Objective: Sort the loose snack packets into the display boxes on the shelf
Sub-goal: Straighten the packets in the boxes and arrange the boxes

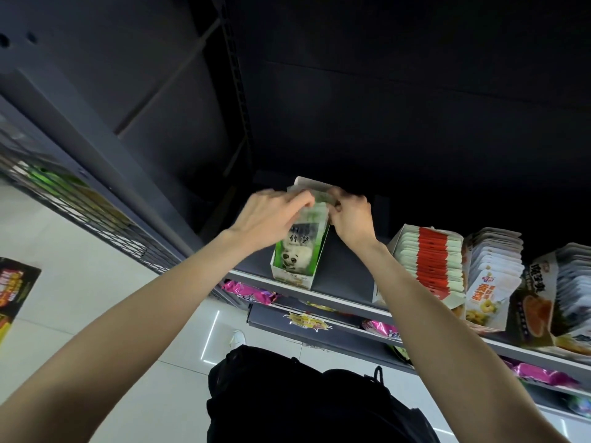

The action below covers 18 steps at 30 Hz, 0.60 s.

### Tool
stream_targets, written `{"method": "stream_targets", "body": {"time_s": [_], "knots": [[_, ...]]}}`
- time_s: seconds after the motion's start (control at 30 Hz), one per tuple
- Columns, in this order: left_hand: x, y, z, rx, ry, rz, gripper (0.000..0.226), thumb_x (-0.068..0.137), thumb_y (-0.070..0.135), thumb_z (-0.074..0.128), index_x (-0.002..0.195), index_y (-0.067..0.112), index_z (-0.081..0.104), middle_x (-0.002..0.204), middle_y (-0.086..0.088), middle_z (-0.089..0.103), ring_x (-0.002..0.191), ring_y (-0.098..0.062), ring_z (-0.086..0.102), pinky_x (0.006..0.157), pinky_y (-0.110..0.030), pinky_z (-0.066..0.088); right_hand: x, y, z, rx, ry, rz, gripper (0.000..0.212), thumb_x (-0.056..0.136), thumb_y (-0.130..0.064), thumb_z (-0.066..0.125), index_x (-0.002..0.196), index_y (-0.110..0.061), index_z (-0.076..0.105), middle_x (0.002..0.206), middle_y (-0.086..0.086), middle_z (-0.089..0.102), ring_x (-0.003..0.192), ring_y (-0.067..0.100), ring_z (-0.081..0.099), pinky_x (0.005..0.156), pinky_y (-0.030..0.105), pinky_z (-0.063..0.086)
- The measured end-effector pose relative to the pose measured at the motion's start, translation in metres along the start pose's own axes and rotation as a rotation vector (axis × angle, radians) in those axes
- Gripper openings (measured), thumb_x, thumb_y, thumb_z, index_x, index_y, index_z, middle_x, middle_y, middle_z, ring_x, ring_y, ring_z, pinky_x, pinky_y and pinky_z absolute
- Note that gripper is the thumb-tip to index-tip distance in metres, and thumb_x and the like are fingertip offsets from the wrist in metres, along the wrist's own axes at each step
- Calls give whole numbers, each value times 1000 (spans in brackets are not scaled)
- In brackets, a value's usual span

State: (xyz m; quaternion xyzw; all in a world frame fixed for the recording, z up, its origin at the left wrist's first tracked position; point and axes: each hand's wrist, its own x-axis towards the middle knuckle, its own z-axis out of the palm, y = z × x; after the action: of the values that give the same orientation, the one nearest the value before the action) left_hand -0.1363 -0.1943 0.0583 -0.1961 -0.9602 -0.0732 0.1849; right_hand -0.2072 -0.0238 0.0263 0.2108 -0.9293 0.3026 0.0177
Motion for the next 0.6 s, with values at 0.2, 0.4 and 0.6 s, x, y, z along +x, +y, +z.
{"method": "stream_targets", "body": {"time_s": [0.2, 0.4, 0.6], "knots": [[-14, -13, 16, -25, -81, -204, 87, 70, 18, 77, 145, 21, 32, 138, -12, 44, 122, -31, 45, 96, -46, 43, 5, -4, -6, 489, 2, 286, 29, 89, -4, 52, 113, -16, 60, 100, 4, 68, 78, 20, 68, 78, 33, 56], [-38, 0, 36, -474, -74, -696, 80, 86, 29, 67, 149, 16, 19, 151, -7, 29, 134, -21, 38, 103, -39, 40, -28, 5, -8, 293, 170, 159, 34, 89, -2, 55, 122, -10, 59, 117, 7, 56, 80, 3, 57, 76, 21, 52], [-18, 16, 40, -626, -134, -706, 78, 88, 22, 65, 150, 14, 18, 155, -2, 25, 140, -16, 26, 109, -27, 26, -36, 3, 12, 35, 75, 5, 35, 90, -9, 57, 125, -6, 57, 125, 12, 55, 111, 31, 51, 98, 36, 40]]}}
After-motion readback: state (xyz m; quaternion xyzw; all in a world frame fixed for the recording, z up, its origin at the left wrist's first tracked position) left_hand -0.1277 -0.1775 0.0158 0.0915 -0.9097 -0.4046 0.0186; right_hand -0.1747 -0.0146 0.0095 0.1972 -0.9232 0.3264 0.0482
